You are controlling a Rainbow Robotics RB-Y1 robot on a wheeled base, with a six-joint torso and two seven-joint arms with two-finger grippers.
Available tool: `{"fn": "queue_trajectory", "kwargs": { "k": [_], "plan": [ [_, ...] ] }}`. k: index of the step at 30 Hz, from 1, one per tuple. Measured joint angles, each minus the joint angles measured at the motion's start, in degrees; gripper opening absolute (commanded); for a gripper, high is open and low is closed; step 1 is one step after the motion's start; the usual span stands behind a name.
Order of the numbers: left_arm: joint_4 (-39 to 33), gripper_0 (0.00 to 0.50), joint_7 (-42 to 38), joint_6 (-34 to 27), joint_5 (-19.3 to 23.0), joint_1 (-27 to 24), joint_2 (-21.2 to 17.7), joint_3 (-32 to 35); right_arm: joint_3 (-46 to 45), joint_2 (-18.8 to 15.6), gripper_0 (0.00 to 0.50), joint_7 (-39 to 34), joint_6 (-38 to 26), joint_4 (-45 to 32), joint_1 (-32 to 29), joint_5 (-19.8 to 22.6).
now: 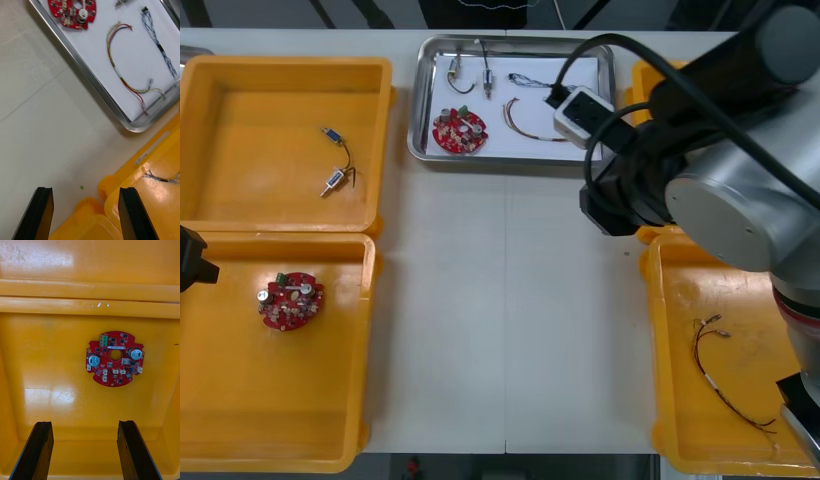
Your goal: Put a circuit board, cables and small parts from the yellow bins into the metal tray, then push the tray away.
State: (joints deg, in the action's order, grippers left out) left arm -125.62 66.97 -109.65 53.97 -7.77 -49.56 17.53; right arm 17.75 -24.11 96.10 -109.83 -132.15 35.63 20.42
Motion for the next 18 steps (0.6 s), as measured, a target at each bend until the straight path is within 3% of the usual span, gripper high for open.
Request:
{"fn": "queue_trajectory", "kwargs": {
  "k": [8,13,18],
  "plan": [
    [-0.01,0.500,0.00,0.00,0.01,0.00,0.00,0.00,-12.09,-6.57,0.500,-12.25,-0.01,-7.57,-11.36,9.03],
    [-0.01,0.500,0.00,0.00,0.01,0.00,0.00,0.00,-20.02,-10.28,0.500,-15.51,-0.01,-9.17,-17.49,14.36],
    [-0.01,0.500,0.00,0.00,0.01,0.00,0.00,0.00,-26.99,-12.97,0.500,-23.66,-0.01,-9.39,-22.85,19.01]
  ]
}}
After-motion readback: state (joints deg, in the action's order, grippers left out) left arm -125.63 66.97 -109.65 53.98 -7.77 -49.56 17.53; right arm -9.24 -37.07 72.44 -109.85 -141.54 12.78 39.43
